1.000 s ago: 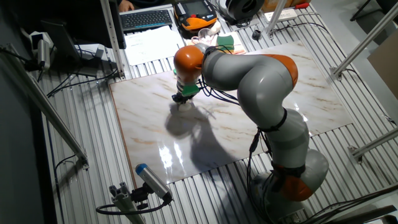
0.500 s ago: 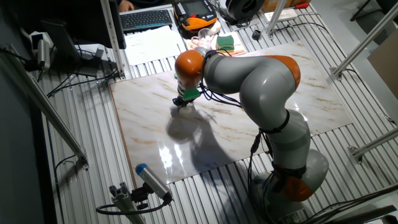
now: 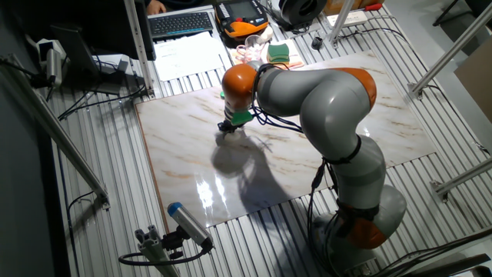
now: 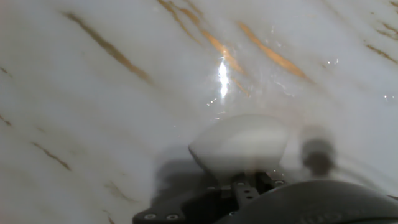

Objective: Clean the tabletop with a sponge

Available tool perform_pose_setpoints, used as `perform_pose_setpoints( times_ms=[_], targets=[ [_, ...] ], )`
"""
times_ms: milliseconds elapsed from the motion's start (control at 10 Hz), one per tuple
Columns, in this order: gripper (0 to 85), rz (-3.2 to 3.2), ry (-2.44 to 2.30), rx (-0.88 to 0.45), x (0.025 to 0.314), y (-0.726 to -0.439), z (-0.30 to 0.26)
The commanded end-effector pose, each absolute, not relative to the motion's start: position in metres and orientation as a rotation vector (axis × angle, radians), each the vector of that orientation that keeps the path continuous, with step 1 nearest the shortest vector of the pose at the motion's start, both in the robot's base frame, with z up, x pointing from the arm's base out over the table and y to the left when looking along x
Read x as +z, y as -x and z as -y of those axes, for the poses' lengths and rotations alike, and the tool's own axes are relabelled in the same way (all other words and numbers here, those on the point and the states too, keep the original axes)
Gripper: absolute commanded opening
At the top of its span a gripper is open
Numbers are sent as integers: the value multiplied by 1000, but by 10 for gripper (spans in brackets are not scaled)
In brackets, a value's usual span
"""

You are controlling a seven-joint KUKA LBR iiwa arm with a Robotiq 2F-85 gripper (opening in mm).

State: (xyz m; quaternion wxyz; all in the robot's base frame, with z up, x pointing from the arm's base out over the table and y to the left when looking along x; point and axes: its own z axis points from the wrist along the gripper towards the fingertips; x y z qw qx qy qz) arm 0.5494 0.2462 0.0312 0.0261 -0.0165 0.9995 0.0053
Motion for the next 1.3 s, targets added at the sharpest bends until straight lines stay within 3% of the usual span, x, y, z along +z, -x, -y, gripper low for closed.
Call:
perform_pose_setpoints(
  times_ms=[0,1200],
  targets=[
    [0,-3088,51,20,33,-551,-245],
    [0,-3093,69,-15,39,-558,-233]
  ],
)
